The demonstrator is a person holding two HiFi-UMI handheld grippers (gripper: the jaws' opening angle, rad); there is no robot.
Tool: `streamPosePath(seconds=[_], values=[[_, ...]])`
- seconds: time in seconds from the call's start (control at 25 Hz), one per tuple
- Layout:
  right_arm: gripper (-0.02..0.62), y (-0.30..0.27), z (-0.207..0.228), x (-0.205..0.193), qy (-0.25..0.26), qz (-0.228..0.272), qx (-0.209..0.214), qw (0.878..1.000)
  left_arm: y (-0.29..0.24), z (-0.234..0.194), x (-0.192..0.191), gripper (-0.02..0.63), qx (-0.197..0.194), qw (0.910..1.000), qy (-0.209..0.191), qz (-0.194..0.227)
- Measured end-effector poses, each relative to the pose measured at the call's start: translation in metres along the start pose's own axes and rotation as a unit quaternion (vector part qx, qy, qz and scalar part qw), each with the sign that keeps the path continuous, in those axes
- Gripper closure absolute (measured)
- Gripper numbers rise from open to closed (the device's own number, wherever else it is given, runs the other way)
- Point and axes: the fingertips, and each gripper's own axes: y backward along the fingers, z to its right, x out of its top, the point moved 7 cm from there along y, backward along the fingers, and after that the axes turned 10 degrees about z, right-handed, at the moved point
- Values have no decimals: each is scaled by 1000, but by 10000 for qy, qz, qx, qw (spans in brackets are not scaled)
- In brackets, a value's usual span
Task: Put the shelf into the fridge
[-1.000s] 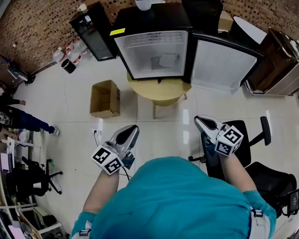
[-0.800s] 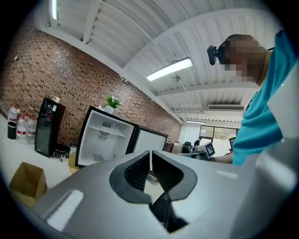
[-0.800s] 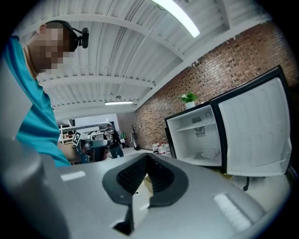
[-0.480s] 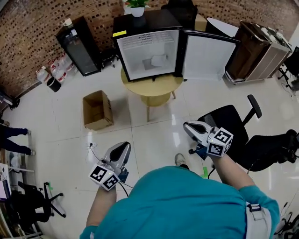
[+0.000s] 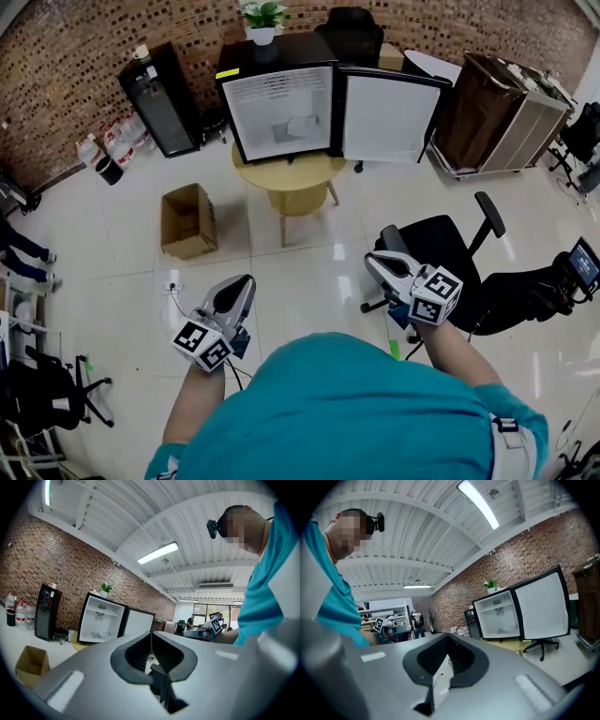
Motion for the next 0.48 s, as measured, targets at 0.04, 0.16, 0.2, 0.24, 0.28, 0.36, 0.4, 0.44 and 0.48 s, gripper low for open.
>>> streamPosePath(seconds=[0.04,0.16,0.2,0.24,0.28,0.36,0.4,0.44,0.48], values=[[594,20,5,1,29,-8,39,10000,-9,17,-10,598,66,10000,36,-17],[594,72,18,1,-39,-11,158,9999,-34,67,-41,606,100,9998,114,-110],[594,85,24,-1,-105,-4,196,9998,-41,81,-51,606,67,9998,101,-174],[594,96,30,-4,-184,-9,223,9996,-48,94,-60,606,32,9997,64,-246],[594,105,35,-8,-265,-34,236,9994,-53,105,-68,606,2,9995,15,-310],[594,117,41,-17,-411,-118,238,9988,-56,124,-77,606,-39,9992,-71,-392],[594,120,39,-22,-478,-141,246,9985,-53,129,-77,606,-39,9991,-108,-410],[594,121,36,-25,-514,-150,277,9982,-49,133,-76,606,-21,9991,-136,-411],[594,120,30,-27,-511,-156,325,9980,-43,134,-73,606,11,9991,-145,-397]])
